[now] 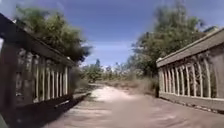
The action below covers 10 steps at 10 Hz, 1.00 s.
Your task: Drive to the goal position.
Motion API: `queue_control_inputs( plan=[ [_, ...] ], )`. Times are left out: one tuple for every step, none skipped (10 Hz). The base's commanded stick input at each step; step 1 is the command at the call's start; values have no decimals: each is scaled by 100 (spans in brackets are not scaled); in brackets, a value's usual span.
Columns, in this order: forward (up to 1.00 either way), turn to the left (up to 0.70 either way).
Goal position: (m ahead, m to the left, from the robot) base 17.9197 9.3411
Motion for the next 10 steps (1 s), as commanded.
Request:
queue_control_inputs(
  plan=[
    [70,0],
    [70,0],
    [70,0],
    [70,0],
    [70,0],
    [70,0],
    [64,0],
    [57,0],
    [50,0],
    [50,0]
  ],
)
